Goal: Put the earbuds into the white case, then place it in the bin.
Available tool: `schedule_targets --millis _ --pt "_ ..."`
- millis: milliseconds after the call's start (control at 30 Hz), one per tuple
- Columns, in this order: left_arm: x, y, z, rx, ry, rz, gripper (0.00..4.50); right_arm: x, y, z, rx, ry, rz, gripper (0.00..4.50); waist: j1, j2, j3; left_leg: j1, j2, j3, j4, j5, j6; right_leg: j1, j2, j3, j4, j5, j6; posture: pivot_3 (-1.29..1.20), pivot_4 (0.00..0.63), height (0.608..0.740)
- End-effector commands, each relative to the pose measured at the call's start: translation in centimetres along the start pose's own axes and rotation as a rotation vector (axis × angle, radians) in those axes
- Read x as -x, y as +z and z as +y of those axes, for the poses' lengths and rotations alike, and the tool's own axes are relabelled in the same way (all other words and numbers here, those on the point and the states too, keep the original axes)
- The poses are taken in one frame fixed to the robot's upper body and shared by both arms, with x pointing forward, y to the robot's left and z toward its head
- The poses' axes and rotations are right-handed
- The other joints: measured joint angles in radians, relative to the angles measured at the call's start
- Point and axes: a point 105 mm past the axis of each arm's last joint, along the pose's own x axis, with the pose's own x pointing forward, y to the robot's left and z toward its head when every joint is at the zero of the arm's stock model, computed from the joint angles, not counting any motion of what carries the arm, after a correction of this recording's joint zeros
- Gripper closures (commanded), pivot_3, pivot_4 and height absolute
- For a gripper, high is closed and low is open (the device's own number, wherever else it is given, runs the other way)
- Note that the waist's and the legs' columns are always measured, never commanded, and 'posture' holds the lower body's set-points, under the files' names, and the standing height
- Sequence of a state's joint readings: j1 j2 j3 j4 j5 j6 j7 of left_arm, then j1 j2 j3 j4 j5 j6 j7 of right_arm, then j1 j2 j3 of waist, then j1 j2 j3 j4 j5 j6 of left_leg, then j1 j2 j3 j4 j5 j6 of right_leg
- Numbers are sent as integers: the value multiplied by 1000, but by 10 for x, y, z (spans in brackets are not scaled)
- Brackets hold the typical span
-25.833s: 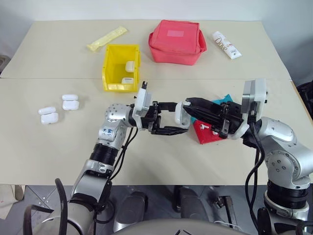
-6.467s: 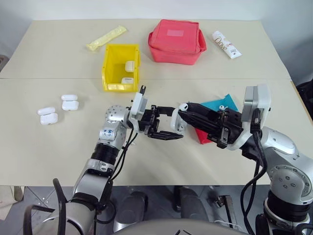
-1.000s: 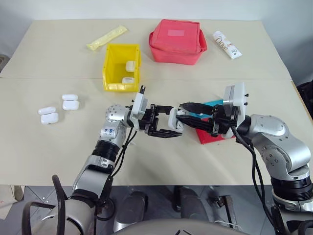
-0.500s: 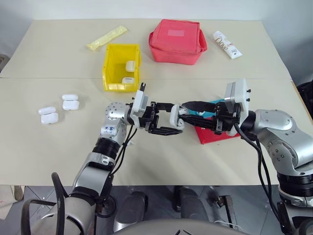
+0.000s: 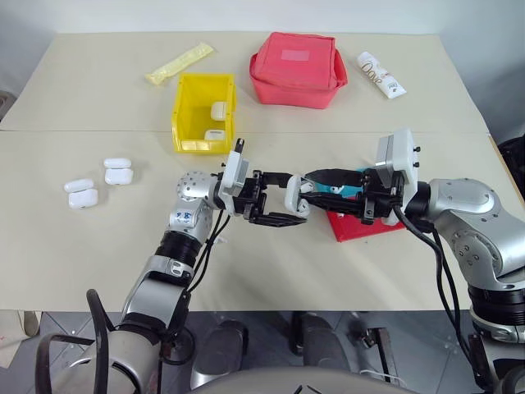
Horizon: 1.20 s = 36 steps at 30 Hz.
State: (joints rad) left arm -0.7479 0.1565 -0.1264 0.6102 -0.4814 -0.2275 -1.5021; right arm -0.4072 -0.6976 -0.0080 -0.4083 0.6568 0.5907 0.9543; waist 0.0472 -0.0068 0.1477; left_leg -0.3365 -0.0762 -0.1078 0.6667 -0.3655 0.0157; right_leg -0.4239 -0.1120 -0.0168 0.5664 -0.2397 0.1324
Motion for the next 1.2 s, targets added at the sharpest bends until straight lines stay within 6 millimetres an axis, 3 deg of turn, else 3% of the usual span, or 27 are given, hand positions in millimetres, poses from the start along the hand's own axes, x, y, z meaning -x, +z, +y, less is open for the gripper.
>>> schedule_targets --millis 33,1200 --pt "0 16 0 -55 -70 -46 1721 -4 4 14 19 89 1 2712 0 0 0 0 0 0 0 0 0 0 0 0 0 0 0 0 150 740" --pt "6 10 0 0 -41 -40 1721 -3 21 7 83 80 -10 2712 0 0 0 0 0 0 0 0 0 0 0 0 0 0 0 0 150 740"
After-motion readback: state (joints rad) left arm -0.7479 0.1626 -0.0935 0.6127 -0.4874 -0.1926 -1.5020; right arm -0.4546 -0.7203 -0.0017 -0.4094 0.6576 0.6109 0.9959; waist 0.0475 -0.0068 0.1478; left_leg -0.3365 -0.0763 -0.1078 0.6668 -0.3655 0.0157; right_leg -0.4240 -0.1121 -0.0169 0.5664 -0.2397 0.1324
